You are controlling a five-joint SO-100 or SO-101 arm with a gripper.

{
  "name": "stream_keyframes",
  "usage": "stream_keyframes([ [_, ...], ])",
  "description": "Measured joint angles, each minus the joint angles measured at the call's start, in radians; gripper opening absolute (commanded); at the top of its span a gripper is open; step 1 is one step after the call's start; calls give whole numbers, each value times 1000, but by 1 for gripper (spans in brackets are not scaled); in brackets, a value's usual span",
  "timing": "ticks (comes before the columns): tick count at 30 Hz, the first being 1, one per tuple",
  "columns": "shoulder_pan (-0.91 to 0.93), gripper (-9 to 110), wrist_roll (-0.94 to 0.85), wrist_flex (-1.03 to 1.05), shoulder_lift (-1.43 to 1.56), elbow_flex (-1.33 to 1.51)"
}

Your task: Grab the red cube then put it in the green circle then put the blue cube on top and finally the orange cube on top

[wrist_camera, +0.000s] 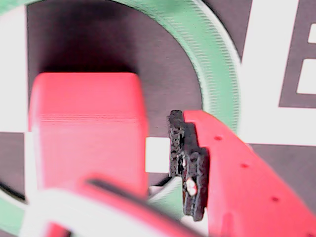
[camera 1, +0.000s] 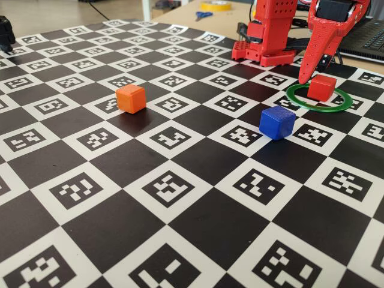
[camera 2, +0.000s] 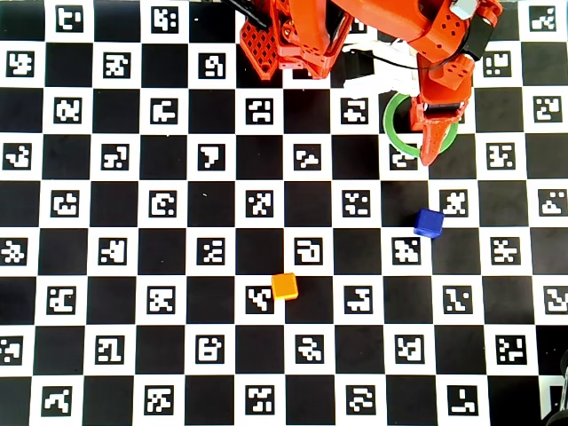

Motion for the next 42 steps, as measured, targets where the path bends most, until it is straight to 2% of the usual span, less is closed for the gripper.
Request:
stream_keyframes([
  [13, 100, 60, -15, 160, -14, -241],
  [35, 227, 54, 51, 385, -354, -844],
  [42, 267, 53, 54, 400, -454, -994],
])
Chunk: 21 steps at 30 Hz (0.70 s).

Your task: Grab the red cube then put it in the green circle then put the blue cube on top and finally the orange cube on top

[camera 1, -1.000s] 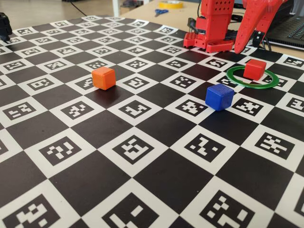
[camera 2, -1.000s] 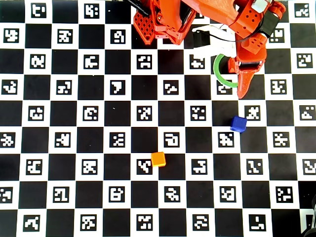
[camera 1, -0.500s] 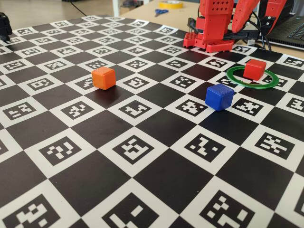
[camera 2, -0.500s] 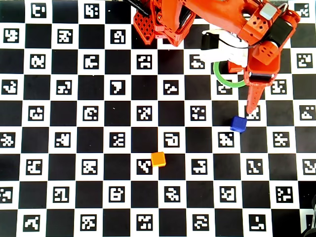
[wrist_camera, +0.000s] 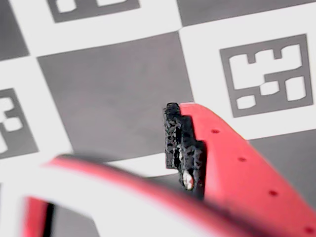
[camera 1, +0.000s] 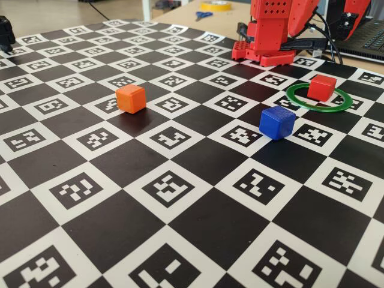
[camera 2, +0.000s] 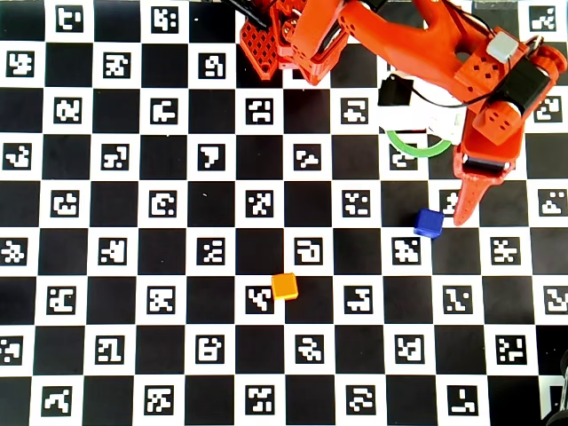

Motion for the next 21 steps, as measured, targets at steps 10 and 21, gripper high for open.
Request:
stream_keyframes([
  [10, 63, 52, -98, 14, -127, -46],
  [21, 77, 49, -152, -80, -155, 48],
])
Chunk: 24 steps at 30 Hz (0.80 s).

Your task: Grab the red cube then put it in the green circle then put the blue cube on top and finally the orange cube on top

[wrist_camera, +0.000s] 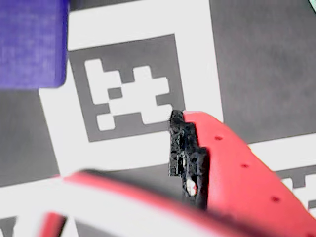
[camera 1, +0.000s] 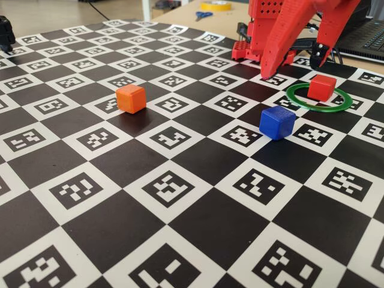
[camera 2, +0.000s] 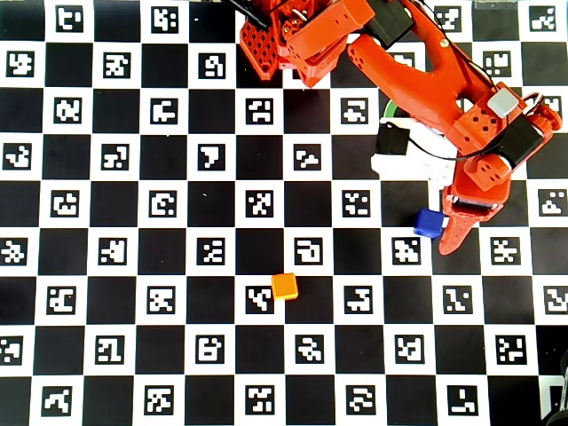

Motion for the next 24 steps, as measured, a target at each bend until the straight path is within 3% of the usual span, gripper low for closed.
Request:
stream_keyframes([
  [24, 57, 45, -32, -281, 0, 278],
])
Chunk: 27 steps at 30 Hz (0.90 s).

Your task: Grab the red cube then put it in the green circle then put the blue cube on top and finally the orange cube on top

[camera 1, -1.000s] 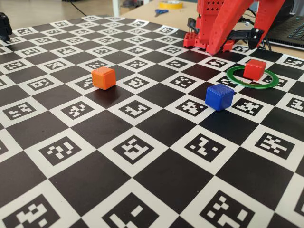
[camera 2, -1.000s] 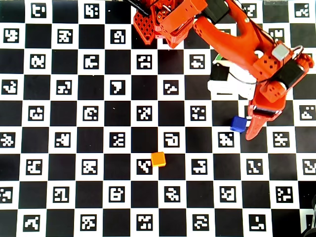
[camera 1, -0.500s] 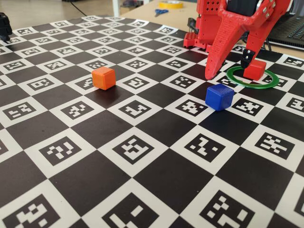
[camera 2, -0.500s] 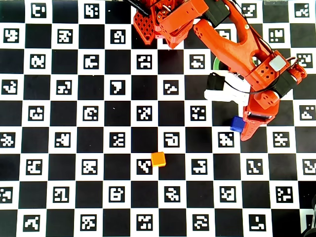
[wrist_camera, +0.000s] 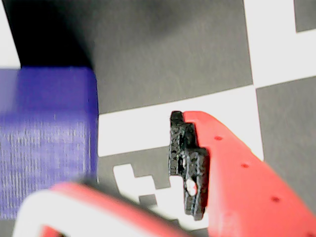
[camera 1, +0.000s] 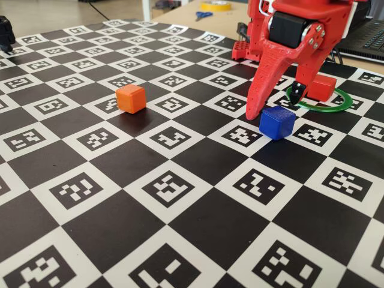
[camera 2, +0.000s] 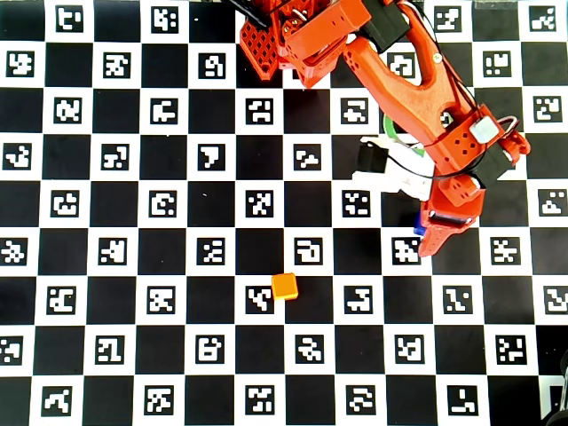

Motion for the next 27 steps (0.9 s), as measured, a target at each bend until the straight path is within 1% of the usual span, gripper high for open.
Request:
stream_keyframes([
  [7, 2, 44, 0, -67, 3, 37],
  [18, 2, 42, 15, -115, 3, 38],
  [27, 2, 36, 15, -160, 3, 74],
])
